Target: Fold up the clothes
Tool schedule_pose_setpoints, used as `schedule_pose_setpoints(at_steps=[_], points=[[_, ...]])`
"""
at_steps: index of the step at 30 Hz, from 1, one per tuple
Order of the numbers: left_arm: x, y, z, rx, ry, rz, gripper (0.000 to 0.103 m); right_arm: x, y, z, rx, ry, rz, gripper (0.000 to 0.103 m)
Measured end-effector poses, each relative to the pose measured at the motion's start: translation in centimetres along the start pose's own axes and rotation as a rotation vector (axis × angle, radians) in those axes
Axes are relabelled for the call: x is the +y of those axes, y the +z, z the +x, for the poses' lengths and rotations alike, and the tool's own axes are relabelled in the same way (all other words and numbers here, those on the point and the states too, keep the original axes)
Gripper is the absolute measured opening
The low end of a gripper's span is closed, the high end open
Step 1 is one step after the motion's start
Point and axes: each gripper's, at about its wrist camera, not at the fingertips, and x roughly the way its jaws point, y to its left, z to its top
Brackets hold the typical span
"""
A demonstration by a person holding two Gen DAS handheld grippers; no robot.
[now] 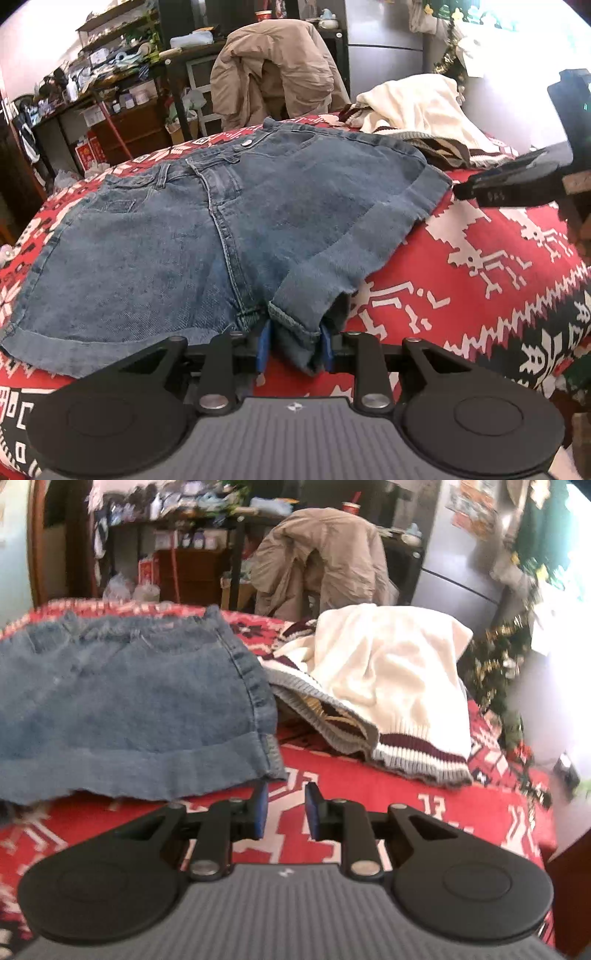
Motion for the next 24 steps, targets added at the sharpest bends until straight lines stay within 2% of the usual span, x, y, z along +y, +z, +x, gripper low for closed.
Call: schedule_pose_setpoints(at_steps=[5,10,13,15,16,17,19,24], points=[[0.1,0.1,0.1,0.001,-0.008,-0.012,0.027,0.7,0.1,0.9,-0.023,0.015,-0.045,0.023],[0.1,0.0,0.2,-0.003,-0.014,-0.017,0.027,-0.1,0.8,0.2,-0.11,0.031,0.044,0.023],[0.0,0.0,0.2,-0.006,-0.015,-0.017,0.027,-0.4,1.5,0.6,-0.109,0.043,0.083,0.023],[0.0,0.0,0.2,-0.011,-0.008,-0.015,0.023,-0.2,1.7,1.3,-0.086,0.031,0.072,0.023],[-0.1,0.0,0.1,-0.013,-0.001,-0.013,0.013,-0.2,1.8,1.7,-0.071,0.031,0.071,0.02],[-0.2,0.1,0.1,-0.01,0.013,-0.008,0.007,-0.2,1.9,2.0,-0.056,0.032,0.076,0.009],[0.1,0.3,-0.3,-0.015,0.008,0.003,0.007,-0.2,2.0,2.0,-0.046,0.012,0.088,0.008],[-0.3,0.5,-2.8,-0.022,-0.051,0.04,0.007,-1.7,2.4,-1.0,-0.088,-0.039,0.137,0.007]])
